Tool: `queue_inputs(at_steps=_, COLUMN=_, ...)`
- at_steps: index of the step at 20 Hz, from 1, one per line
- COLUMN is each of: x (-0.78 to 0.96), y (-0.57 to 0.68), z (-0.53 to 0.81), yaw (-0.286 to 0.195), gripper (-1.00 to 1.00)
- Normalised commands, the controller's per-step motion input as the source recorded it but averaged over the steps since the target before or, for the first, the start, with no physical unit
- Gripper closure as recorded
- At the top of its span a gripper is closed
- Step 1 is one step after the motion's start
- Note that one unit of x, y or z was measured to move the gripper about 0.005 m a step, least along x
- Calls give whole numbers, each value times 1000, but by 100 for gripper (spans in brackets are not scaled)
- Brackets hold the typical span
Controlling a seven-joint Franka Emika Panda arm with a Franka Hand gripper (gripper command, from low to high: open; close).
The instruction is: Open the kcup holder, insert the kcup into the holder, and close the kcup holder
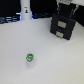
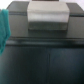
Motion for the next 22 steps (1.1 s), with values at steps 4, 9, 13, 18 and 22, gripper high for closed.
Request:
queue_inputs(at_steps=4, x=-106, y=174, z=-428, yaw=-75, gripper=-100)
queue_inputs(at_steps=9, x=-248, y=91, z=-390, yaw=-30, gripper=-100)
queue_inputs(at_steps=13, x=-388, y=-1, z=-376, yaw=-1, gripper=-100)
queue_inputs(at_steps=18, x=-370, y=2, z=-357, yaw=-1, gripper=-100)
queue_inputs(at_steps=22, x=-169, y=5, z=-113, yaw=-9, gripper=100)
